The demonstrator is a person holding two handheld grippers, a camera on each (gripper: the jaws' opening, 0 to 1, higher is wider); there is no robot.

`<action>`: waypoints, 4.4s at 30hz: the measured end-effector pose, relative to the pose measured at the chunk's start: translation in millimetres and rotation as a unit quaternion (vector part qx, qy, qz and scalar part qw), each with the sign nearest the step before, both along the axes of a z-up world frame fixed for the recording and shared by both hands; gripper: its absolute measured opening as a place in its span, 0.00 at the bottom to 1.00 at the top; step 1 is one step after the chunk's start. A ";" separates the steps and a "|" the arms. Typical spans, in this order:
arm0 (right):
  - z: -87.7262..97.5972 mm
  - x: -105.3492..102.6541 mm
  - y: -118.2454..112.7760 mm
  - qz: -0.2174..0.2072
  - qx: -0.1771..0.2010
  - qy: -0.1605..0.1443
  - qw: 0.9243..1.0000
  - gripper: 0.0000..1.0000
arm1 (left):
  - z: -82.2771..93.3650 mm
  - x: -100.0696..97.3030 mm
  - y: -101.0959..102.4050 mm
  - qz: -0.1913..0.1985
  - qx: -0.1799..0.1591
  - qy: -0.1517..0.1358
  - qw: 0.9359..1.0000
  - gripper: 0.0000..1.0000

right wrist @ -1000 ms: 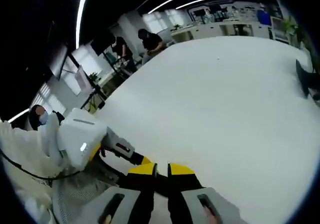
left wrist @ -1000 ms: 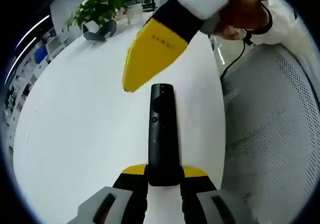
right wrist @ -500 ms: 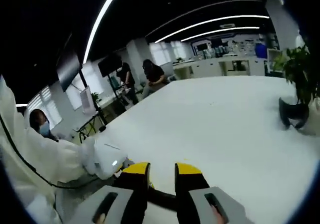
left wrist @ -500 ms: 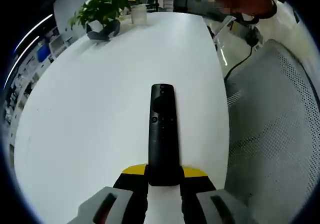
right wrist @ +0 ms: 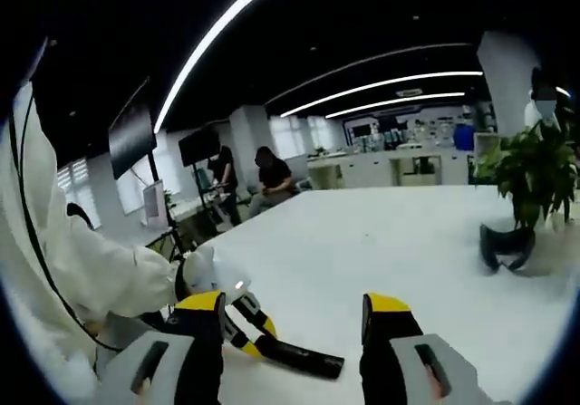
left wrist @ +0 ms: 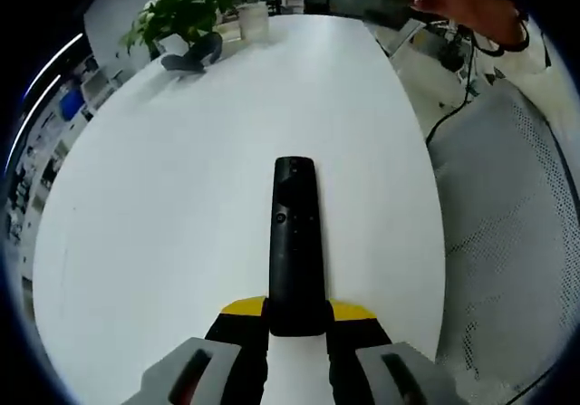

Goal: Press the specified remote control buttons in sequence, fully releasing each button before pressing the next.

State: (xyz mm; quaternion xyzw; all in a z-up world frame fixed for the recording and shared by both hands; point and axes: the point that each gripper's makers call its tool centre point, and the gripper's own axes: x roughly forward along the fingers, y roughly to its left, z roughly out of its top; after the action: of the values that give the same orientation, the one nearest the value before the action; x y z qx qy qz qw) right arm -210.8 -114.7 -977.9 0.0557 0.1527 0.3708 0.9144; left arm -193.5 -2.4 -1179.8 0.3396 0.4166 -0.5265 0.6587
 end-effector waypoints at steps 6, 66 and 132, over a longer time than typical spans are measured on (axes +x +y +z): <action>1.1 2.7 -7.9 -0.008 -0.004 -0.003 1.000 0.72 | 3.4 22.0 6.9 -0.012 0.014 -0.006 1.000 0.21; -41.4 25.7 -31.7 -0.061 0.000 0.074 0.995 0.91 | -9.5 221.5 19.3 -0.100 0.107 -0.024 0.989 0.22; -12.2 -22.3 -18.9 -0.129 0.011 0.000 0.992 0.98 | 165.4 -39.2 124.3 0.478 -0.308 -0.232 0.789 0.99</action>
State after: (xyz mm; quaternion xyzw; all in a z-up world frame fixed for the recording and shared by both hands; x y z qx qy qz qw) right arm -233.0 -133.6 -990.1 0.0853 0.1398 0.2518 0.9538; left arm -232.7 121.9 -1014.4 -0.0118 0.1762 -0.1505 0.9727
